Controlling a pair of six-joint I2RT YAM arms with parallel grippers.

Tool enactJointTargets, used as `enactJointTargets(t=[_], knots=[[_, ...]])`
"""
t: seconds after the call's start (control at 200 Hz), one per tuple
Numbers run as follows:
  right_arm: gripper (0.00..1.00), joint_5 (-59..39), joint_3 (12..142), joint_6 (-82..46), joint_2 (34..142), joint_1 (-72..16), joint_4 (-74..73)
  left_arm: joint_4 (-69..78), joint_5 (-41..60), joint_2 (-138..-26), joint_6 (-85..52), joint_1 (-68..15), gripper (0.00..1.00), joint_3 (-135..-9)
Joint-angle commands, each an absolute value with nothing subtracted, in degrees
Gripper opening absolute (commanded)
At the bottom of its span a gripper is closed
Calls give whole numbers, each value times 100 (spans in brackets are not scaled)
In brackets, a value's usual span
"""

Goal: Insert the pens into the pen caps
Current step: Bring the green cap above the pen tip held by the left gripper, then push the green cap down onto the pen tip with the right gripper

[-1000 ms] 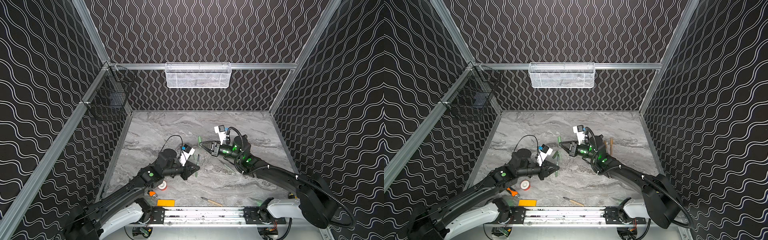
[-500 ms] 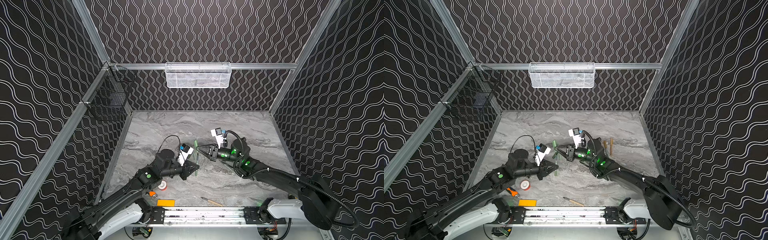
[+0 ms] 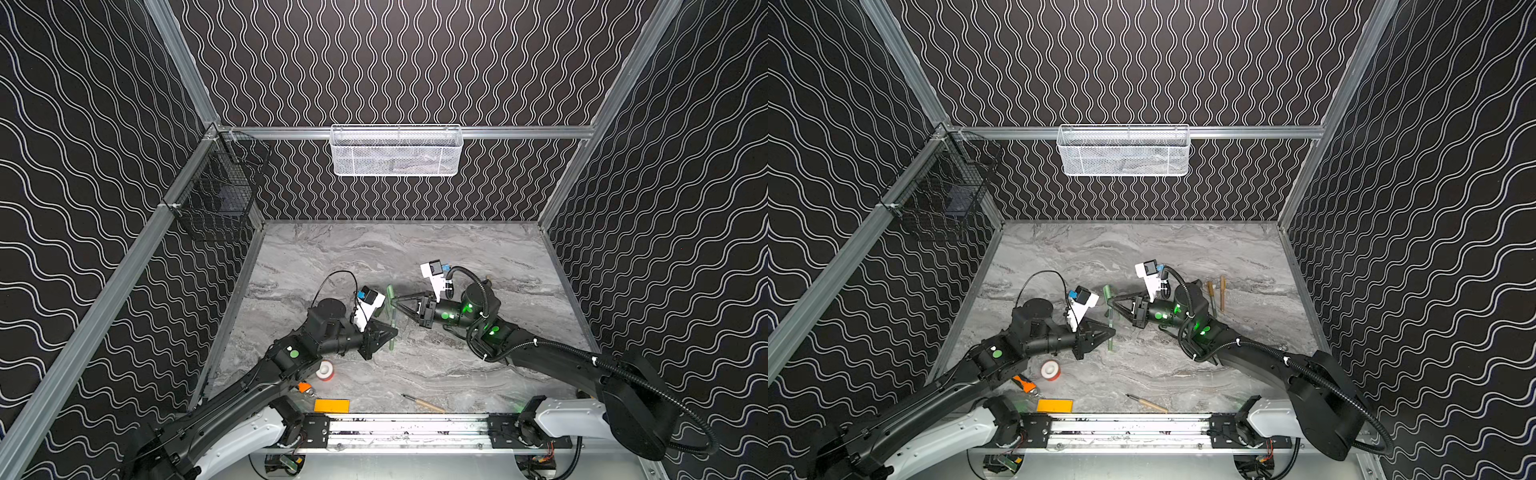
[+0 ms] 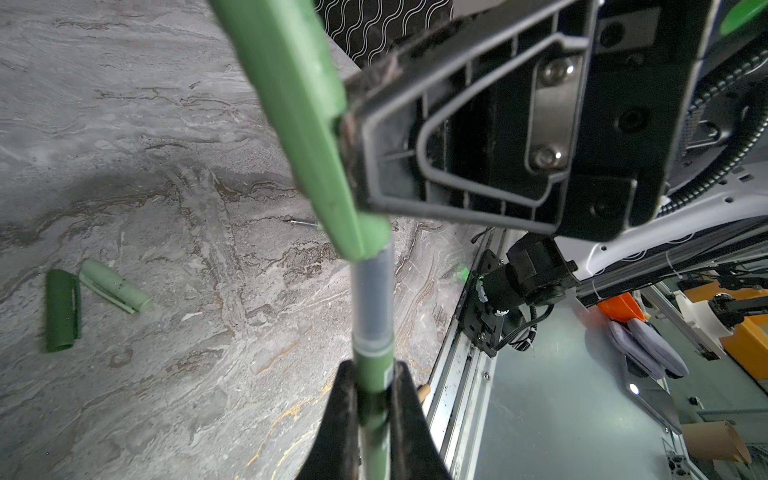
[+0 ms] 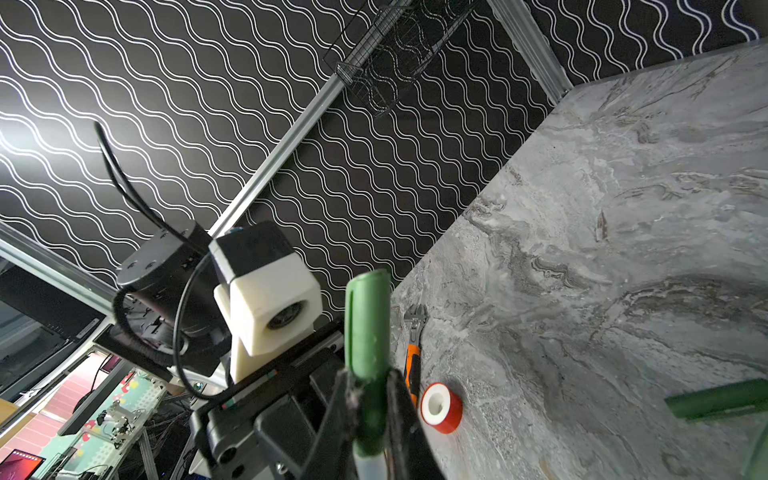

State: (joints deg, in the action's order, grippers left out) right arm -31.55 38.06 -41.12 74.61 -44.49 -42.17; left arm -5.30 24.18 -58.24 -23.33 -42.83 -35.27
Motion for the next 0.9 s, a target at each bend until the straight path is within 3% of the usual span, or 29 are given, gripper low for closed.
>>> enactJointTargets(t=[0.0, 0.896], knots=[[13, -3178, 3753, -4177, 7470, -4490, -4629, -400, 2330, -5811, -2180, -4280, 0, -3597], [12, -2325, 3039, -4419, 7522, -4843, -5705, 419, 2224, -5559, -2146, -4281, 0, -3656]])
